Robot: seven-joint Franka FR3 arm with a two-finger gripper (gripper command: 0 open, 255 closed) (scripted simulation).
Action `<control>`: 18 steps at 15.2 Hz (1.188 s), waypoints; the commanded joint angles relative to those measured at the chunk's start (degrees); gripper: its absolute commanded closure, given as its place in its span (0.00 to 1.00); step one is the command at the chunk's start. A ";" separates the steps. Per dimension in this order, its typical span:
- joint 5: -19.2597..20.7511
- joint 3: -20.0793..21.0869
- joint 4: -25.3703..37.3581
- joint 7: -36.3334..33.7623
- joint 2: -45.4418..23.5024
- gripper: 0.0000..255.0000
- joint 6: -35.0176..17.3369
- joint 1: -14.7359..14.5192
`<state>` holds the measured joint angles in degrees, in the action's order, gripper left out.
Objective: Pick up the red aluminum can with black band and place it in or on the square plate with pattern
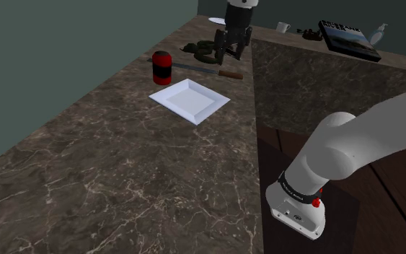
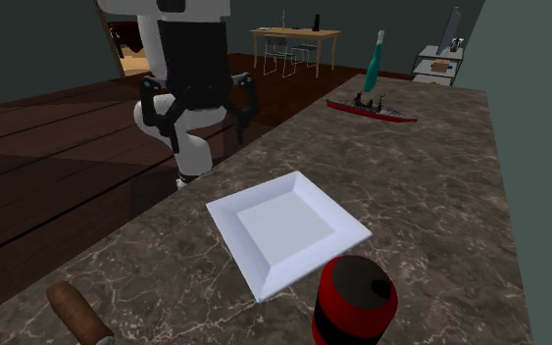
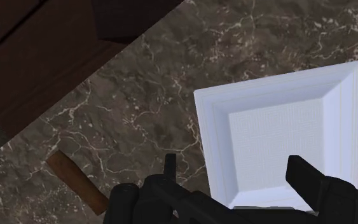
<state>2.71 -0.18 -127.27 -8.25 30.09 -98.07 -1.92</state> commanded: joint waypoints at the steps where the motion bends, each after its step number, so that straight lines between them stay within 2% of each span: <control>1: -0.50 0.37 3.90 -0.46 -4.92 0.00 -0.90 -0.31; 10: -1.90 1.68 22.64 -2.04 -25.52 0.00 -2.17 -1.45; 18: -2.37 2.64 46.68 -3.27 -45.56 0.00 2.29 -2.52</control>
<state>0.35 2.30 -84.58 -11.25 -12.16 -96.50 -4.21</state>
